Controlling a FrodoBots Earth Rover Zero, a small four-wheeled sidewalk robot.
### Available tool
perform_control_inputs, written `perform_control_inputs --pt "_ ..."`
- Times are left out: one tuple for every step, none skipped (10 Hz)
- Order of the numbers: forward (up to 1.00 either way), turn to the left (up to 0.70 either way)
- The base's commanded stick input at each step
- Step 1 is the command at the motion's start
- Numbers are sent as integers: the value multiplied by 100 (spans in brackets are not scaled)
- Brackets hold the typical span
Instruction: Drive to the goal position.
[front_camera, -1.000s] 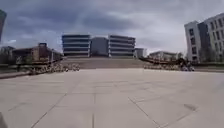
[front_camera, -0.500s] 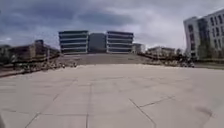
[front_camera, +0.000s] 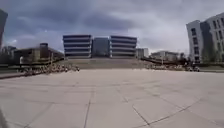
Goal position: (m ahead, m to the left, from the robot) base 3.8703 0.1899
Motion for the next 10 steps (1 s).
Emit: perform_control_inputs --pt "70 9" --pt "70 11" --pt "70 7" --pt "70 4" --pt "70 0" --pt "70 0" --pt "70 0" --pt "70 0" --pt "70 0" --pt "70 0"
